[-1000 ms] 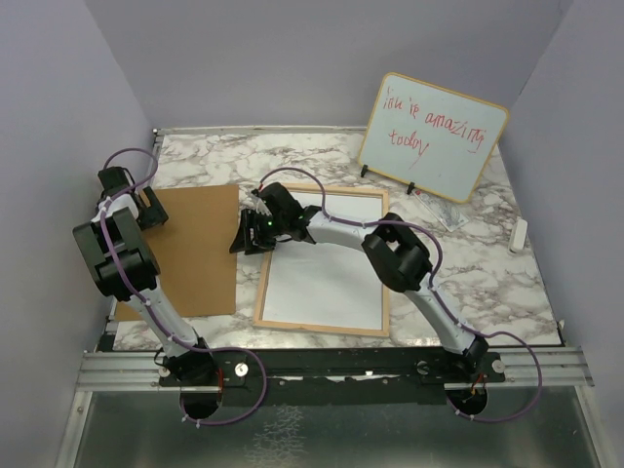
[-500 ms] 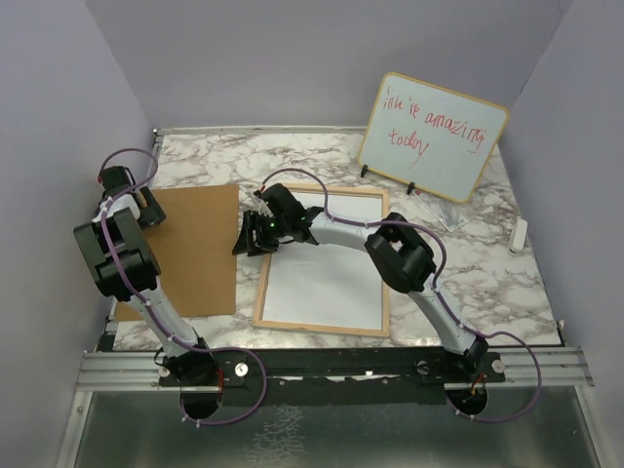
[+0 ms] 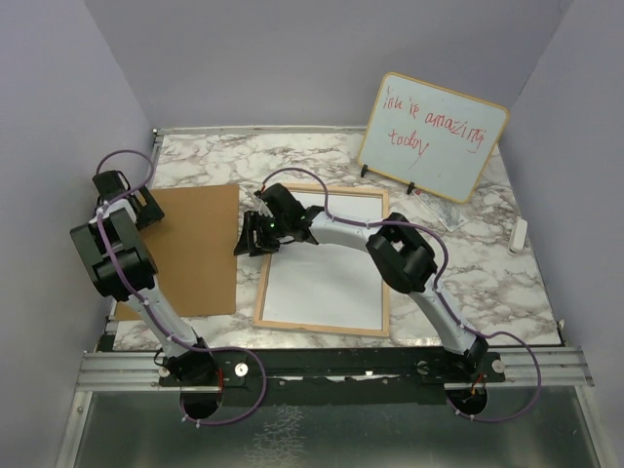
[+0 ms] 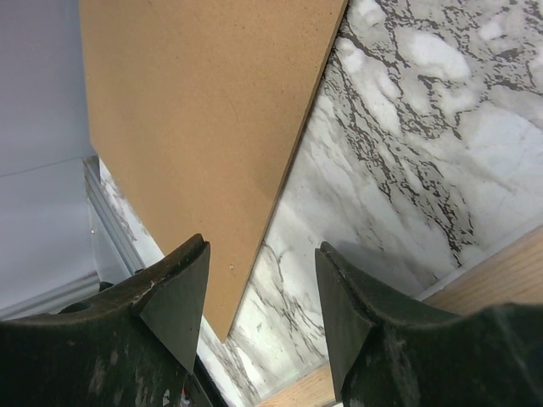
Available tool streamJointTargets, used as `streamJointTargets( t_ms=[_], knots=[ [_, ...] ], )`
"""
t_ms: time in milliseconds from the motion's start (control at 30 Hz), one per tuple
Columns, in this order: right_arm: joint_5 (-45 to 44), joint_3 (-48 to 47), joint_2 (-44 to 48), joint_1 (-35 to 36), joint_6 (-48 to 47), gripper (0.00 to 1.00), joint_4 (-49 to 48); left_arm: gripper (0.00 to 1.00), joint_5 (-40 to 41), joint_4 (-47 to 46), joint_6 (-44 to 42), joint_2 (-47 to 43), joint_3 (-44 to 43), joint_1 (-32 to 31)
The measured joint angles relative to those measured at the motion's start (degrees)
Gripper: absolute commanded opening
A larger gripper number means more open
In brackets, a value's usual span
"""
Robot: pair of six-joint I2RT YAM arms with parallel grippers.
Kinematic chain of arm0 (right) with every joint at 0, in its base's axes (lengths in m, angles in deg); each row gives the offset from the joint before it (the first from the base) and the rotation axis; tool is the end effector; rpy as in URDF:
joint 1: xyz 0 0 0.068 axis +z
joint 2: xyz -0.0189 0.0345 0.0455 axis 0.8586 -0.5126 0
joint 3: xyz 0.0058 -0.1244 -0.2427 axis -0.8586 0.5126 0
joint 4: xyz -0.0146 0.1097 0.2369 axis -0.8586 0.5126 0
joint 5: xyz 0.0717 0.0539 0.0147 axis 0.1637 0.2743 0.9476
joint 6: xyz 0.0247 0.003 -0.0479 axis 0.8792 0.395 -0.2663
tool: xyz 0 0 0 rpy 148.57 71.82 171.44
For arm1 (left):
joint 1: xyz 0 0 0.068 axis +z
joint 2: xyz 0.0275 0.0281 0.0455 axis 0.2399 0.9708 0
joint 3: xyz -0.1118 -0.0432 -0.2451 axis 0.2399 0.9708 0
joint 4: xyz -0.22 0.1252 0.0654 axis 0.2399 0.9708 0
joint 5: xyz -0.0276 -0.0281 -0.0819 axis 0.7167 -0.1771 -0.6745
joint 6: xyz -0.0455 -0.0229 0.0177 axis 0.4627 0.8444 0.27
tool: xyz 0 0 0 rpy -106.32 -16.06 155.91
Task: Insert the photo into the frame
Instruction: Move the photo frame item to the center of the board.
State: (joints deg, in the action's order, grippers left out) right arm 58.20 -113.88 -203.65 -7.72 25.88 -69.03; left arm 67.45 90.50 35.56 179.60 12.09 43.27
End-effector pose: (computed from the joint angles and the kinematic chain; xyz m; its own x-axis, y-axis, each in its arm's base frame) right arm 0.3198 0.4252 0.1409 -0.9314 -0.1171 -0.3447 -0.3465 0.5754 0.7408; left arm 0.3534 0.1982 0.1565 -0.6385 -0.5152 -0.5718 -0.5728 0.8143 -0.0940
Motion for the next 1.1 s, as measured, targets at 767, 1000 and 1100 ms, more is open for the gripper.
streamJointTargets(
  t_ms=[767,1000,1100],
  knots=[
    [-8.26,-5.35,-0.52,-0.07,5.6,0.57,11.78,0.95,-5.51,-11.1,3.98,-8.98,14.4,0.28],
    [-11.41,-7.65,-0.98,-0.07,8.09,0.57,16.92,0.99,-2.1,-9.29,4.04,-12.46,17.31,0.24],
    [-11.61,-7.87,-1.09,-0.07,8.59,0.57,17.29,0.99,-0.79,-7.15,5.81,-15.93,19.82,-0.33]
  ],
)
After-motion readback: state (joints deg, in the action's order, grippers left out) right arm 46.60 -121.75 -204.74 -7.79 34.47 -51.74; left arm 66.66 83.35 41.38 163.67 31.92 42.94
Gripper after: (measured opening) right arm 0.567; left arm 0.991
